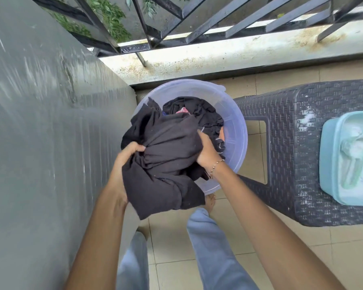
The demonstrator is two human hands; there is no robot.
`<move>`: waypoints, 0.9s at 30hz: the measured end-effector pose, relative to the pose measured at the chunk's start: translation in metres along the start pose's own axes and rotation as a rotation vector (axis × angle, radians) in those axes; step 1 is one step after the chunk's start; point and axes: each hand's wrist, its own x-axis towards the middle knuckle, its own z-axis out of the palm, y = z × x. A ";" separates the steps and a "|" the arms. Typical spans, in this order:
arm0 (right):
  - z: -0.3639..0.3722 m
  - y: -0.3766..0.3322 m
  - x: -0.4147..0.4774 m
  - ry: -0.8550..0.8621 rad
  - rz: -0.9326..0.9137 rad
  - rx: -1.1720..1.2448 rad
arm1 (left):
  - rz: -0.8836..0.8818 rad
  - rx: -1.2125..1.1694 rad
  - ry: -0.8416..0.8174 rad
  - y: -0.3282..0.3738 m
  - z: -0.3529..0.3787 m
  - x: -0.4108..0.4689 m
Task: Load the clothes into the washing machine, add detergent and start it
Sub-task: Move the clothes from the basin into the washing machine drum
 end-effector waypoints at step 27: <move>-0.014 -0.077 -0.093 0.029 0.408 0.688 | 0.038 -0.059 0.015 0.019 0.063 -0.088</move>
